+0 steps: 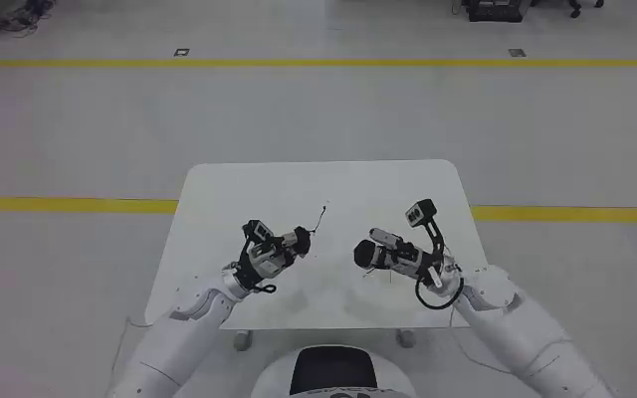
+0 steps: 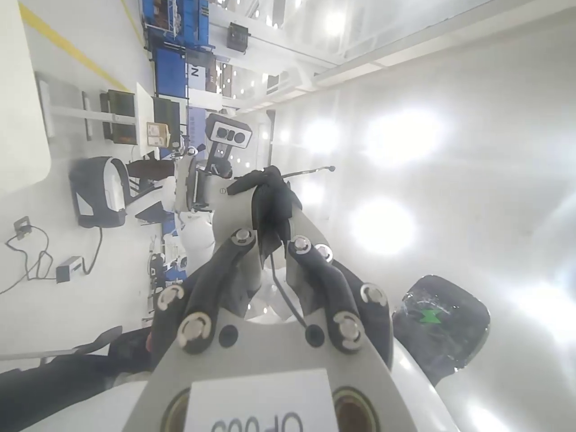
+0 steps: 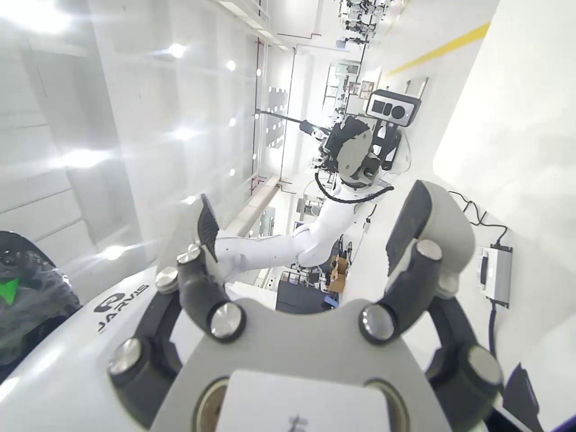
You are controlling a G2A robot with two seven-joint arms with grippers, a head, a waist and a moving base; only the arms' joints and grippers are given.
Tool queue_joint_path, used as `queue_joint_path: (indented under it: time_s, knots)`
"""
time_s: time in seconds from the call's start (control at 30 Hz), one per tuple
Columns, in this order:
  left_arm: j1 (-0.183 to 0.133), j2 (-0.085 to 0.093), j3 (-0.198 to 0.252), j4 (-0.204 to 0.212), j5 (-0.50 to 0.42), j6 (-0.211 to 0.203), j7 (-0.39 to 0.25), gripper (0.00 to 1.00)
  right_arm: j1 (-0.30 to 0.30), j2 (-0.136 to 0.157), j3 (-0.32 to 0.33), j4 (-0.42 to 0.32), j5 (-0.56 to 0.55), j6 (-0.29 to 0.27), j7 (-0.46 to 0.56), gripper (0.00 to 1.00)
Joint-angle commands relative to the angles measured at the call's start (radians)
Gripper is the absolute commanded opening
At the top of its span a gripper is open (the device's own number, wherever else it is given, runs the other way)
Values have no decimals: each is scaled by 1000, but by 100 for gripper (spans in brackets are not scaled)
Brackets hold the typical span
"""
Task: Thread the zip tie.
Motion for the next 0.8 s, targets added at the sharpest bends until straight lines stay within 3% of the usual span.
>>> queue_joint_path:
  time_s: [0.0,0.13,0.27,0.37,0.47,0.53,0.77]
  knots:
    - [0,0,0,0,-1,0,0,0,0,0,0,0,0,0,1,100]
    - [-2,-4,7,3,-47,14,22,0,0,-5,-8,10,42,1,24,100]
    - [-20,-16,45,25,-114,34,-12,0,42,-20,-20,82,122,0,151,100]
    - [-38,-28,80,49,-167,30,-26,0,71,-39,-38,133,162,0,219,100]
    - [-58,-40,109,79,-175,-10,-16,0,94,-60,-60,195,231,0,291,100]
    - [-69,-46,124,92,-181,-33,-18,0,99,-64,-62,209,239,0,301,100]
    - [-68,-47,127,90,-181,-25,-6,0,99,-64,-62,209,239,0,301,100]
